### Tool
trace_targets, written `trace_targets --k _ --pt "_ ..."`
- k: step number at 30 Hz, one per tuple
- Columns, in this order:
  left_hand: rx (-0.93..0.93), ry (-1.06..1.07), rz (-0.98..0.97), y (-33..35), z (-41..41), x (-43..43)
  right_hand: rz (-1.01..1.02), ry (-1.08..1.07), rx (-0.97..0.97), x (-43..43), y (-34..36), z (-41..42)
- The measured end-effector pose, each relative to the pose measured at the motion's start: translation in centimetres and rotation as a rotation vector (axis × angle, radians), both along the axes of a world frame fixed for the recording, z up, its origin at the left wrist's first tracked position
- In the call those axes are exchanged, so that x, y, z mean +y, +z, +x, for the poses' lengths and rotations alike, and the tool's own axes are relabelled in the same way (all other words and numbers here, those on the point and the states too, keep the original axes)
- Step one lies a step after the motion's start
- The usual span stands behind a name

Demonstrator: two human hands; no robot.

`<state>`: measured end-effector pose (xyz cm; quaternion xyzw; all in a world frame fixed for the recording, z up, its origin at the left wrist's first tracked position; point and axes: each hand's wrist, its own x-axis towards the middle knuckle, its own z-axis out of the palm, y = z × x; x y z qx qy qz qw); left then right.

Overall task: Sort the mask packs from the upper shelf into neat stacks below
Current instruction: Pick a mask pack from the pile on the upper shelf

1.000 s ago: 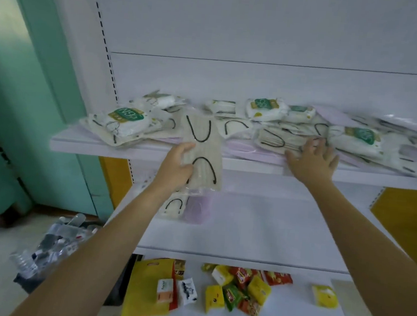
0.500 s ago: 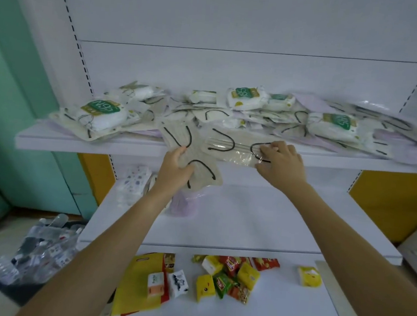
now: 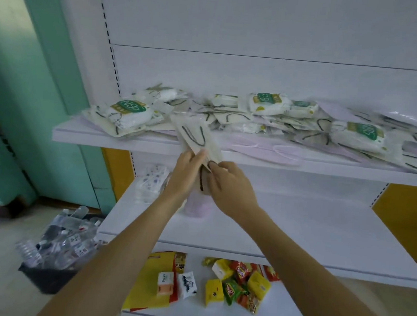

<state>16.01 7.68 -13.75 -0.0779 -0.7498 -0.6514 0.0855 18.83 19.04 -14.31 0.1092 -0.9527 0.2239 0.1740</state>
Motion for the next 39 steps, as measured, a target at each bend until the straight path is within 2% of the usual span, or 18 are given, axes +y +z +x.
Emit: trace_targets --k 2,5,8,15,21,25,27,29,31,32,35,39 --pt "-0.019 0.021 -0.024 -0.3 0.1 -1.2 -0.081 0.126 -0.111 -1.9 -0.1 0.0" --pt "0.056 0.069 -0.072 0.0 -0.3 -4.1 -0.175 0.23 -0.131 -2.9 1.7 -0.4" --pt "0.151 0.132 -0.063 2.1 -0.8 -6.8 -0.286 0.206 -0.114 -2.8 4.2 -2.3" --pt "0.222 0.237 -0.123 7.1 -3.9 -10.5 -0.029 0.006 -0.009 -1.9 6.9 -14.2" --pt "0.232 0.296 -0.296 7.0 -8.4 -11.8 0.268 -0.034 -0.134 -2.6 7.9 -21.7" --pt "0.175 0.343 -0.37 7.0 -11.0 -11.9 0.331 -0.109 -0.147 -3.1 7.5 -25.0" --pt "0.15 0.358 -0.387 7.1 -12.1 -12.0 0.251 -0.117 -0.077 -3.4 7.7 -25.2" --pt "0.119 0.37 -0.373 7.3 -13.0 -11.9 0.027 -0.063 0.03 -3.7 8.1 -24.2" --pt "0.044 0.357 -0.285 7.5 -13.8 -11.7 -0.23 0.108 0.191 -4.6 8.0 -22.1" --pt "-0.005 0.344 -0.23 7.7 -14.1 -11.5 -0.293 0.23 0.258 -5.1 7.7 -20.8" --pt "-0.097 0.33 -0.176 8.0 -14.8 -11.0 -0.324 0.493 0.427 -6.7 5.2 -18.1" --pt "-0.125 0.31 -0.181 7.7 -15.1 -11.2 -0.515 0.483 0.524 -6.7 4.4 -17.4"
